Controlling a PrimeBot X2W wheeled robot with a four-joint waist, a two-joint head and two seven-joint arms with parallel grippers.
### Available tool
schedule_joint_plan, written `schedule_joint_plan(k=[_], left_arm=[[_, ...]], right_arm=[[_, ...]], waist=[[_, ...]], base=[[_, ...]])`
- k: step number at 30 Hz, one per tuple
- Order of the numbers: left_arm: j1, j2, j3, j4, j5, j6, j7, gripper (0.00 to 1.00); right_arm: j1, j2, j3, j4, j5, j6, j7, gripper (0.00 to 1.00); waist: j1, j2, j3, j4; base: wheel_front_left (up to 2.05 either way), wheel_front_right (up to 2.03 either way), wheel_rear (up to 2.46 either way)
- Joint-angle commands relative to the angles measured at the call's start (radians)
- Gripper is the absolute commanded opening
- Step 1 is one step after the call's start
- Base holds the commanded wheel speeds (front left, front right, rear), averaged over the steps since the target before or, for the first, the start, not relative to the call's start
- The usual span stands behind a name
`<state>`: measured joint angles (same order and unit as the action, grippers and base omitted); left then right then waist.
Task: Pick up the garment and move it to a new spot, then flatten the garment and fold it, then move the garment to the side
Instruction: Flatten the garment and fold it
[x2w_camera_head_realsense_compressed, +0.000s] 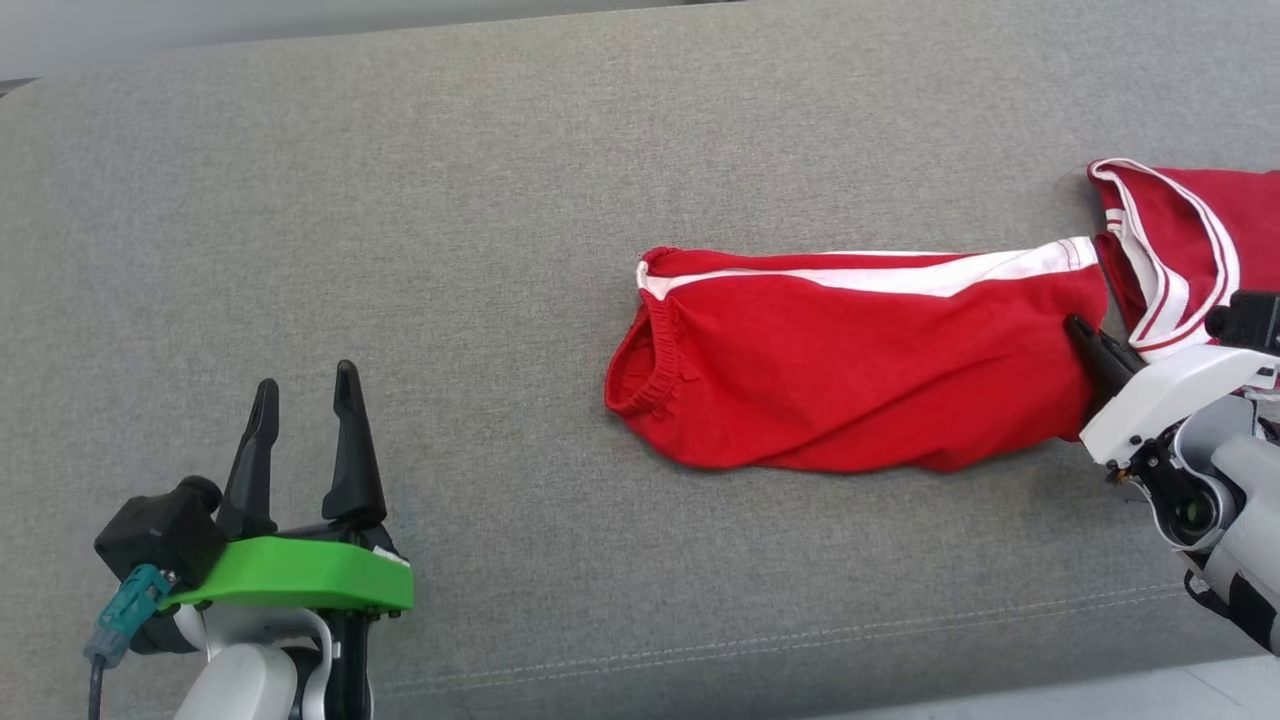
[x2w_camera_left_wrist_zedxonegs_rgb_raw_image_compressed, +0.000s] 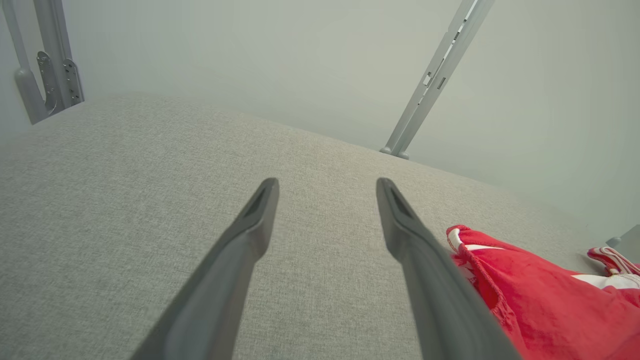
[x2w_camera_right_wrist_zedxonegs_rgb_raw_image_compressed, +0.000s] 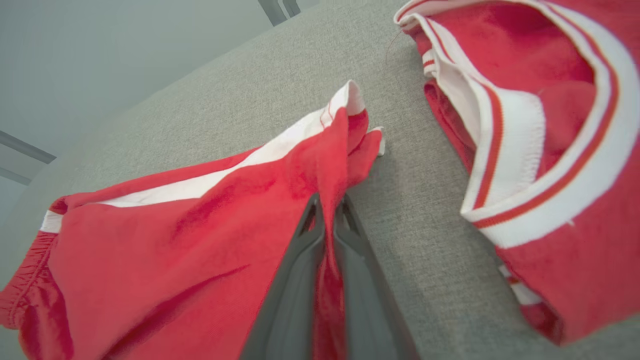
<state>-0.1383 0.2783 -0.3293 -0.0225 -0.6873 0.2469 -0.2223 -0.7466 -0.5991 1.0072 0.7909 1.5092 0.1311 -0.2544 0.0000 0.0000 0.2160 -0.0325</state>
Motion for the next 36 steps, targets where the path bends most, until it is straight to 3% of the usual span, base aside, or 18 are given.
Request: schedule_joint_plan(k=[1,15,26,36], left_arm=[[0.01,0.008,0.003,-0.002,-0.005,0.005,0.001,1.0],[0.013,0.013,-0.003,0.002,-0.013,0.008,0.007,1.0],[0.023,-0.003,-0.01,0.012,-0.023,0.002,-0.003,1.0],[0.029,-0.008,-0.014,0.015,-0.027,-0.001,-0.006,1.0]], right_arm=[[0.009,0.005,-0.006,0.002,0.005,-0.001,-0.008,0.0],[-0.081,0.057,-0.053,0.089,-0.029,-0.001,-0.012,0.0],[-0.201,0.178,0.054,0.076,-0.169,-0.001,0.025,0.0],[-0.209,0.29,0.154,0.038,-0.271,-0.001,0.074,0.0]], waist=[[0.0,0.0,-0.006,-0.008],[0.0,0.0,-0.027,-0.008],[0.0,0.0,-0.066,0.007],[0.0,0.0,-0.082,0.035]], base=[[0.0,0.0,0.0],[0.0,0.0,0.0],[0.0,0.0,0.0],[0.0,0.0,0.0]])
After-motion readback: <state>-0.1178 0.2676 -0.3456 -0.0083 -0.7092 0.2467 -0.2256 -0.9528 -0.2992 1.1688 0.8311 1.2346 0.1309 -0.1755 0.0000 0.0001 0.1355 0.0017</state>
